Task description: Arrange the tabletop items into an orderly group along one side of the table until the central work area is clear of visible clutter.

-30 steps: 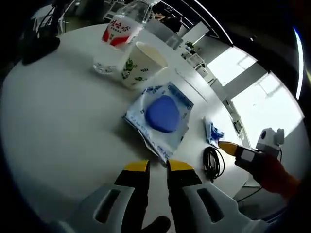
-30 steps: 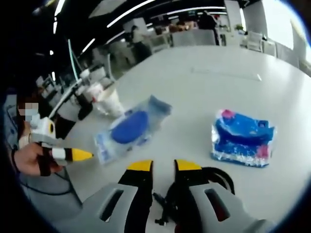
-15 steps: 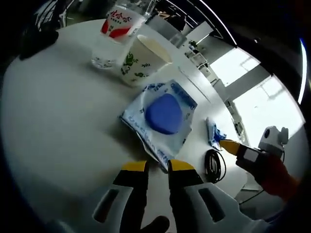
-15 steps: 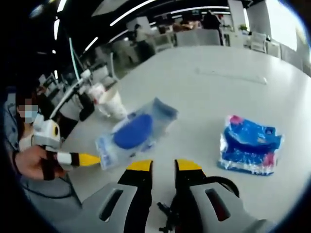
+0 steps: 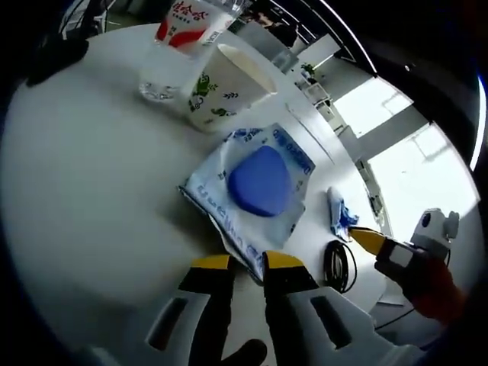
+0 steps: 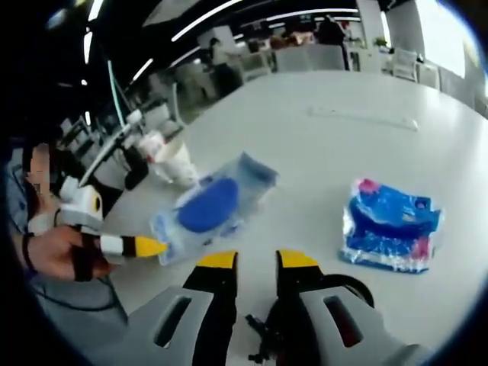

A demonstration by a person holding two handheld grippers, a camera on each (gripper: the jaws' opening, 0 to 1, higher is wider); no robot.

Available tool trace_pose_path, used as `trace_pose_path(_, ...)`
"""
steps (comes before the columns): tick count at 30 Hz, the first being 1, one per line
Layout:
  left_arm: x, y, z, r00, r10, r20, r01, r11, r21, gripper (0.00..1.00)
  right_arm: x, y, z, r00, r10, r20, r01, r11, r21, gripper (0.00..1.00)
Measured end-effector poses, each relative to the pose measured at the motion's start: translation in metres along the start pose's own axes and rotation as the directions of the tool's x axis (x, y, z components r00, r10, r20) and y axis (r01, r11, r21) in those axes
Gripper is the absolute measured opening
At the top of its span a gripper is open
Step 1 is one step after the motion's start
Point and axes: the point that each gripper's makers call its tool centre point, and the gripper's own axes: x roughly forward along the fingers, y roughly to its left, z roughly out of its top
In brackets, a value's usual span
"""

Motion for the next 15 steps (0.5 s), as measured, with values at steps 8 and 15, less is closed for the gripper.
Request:
trace_pose_path(8,-0.003,0.004,0.0,1.0,0.014,-0.002,-0.014,1.0,0.005,0.03,-0.001,-0.001,-0.001,1.0,0.001,-0.005,-0.001,1.0,0.002,0.19)
trace_pose_path(15,-0.013,0.006,-0.004,1.0,0.003,-0.02,-0.002,0.999,0.046,0.01,0.002,-0.001,-0.006,1.0,0.002,-0.013,-0.002,1.0,0.002,0.2)
